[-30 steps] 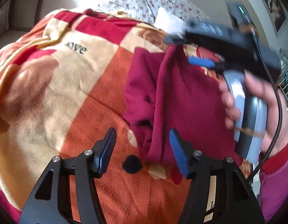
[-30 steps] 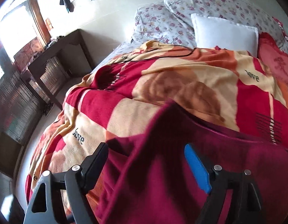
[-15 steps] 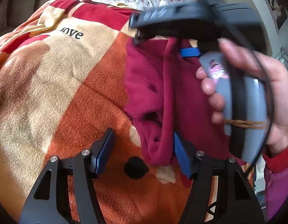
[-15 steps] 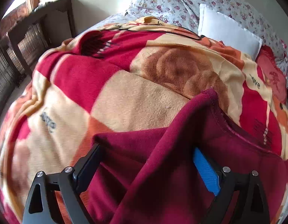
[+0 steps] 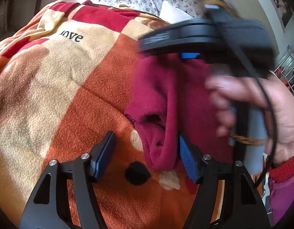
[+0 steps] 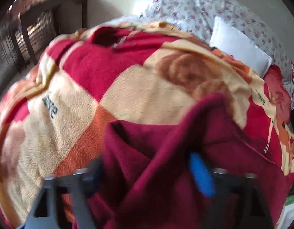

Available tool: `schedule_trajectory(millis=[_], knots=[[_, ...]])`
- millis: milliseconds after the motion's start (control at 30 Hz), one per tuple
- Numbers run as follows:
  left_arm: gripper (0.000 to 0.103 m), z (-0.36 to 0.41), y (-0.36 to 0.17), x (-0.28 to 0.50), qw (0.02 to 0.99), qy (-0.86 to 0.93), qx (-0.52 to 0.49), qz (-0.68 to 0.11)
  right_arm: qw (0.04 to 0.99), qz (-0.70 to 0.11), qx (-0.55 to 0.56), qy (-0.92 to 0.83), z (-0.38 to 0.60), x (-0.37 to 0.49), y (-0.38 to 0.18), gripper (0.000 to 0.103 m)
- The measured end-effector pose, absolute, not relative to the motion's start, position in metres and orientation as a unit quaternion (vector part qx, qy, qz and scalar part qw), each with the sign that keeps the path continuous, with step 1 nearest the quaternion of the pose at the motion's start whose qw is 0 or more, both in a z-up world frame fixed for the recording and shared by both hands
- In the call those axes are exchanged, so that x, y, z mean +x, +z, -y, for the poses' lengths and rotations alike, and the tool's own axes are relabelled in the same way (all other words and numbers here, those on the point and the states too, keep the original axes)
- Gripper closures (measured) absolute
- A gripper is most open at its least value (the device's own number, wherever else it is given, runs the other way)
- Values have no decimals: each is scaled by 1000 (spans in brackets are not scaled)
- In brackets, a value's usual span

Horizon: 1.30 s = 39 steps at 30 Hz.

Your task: Fold small clothes

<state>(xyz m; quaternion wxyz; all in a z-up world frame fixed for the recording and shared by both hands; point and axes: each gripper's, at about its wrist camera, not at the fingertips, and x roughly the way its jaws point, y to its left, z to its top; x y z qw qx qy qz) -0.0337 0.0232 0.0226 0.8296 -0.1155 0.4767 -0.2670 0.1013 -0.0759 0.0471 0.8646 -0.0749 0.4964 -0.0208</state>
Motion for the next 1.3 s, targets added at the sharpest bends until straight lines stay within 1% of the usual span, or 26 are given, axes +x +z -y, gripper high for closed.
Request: schedule_trajectory(millis=[33,67,133,233,267,300,333,367,400,467,600,667,767,867,900,933,1100,1167,1200,1267,1300], knots=[[29,-20,23,-33,830,-267,-115,-476,868,-492,-60,-14,84,97,53,71],[28,-15,24,-32,833,-263,-111,-474,874,-485,-11,15,102,90,64,77],[28,-7,25,-31,837,-259,-104,-470,879,-472,45,40,127,81,77,80],[29,13,27,-28,829,-271,-103,-479,882,-462,75,60,141,70,87,81],[43,18,30,-28,827,-274,-104,-480,882,-460,78,64,145,66,90,81],[53,20,32,-28,825,-278,-105,-480,885,-454,80,71,149,61,93,82],[66,26,39,-31,827,-283,-98,-477,886,-450,80,74,151,57,97,82],[74,29,48,-36,833,-287,-92,-464,888,-447,79,76,154,55,100,82],[77,31,56,-40,837,-292,-88,-453,890,-441,80,79,159,50,106,83],[80,39,78,-51,847,-309,-74,-427,896,-427,86,85,173,43,118,83],[81,74,125,-75,851,-359,-47,-379,910,-395,92,83,210,19,149,84],[81,100,140,-85,845,-389,-35,-366,918,-379,89,76,231,5,164,84],[81,142,149,-104,830,-429,-10,-356,927,-362,78,51,266,-21,181,86],[81,186,140,-121,814,-452,19,-363,931,-358,70,8,305,-48,184,92],[81,200,134,-124,808,-458,25,-370,931,-357,76,-9,322,-58,181,102],[81,212,126,-125,800,-463,28,-380,929,-360,82,-28,339,-67,177,103],[81,257,91,-132,782,-468,58,-407,914,-375,140,-69,394,-100,146,103],[81,262,81,-126,771,-475,56,-420,909,-370,181,-61,409,-113,138,103],[82,262,81,-135,769,-477,56,-422,906,-364,209,-52,415,-120,134,102],[83,262,78,-140,769,-477,65,-421,901,-357,244,-28,419,-129,128,98],[83,261,77,-139,770,-477,70,-417,899,-355,256,-11,417,-132,127,87]])
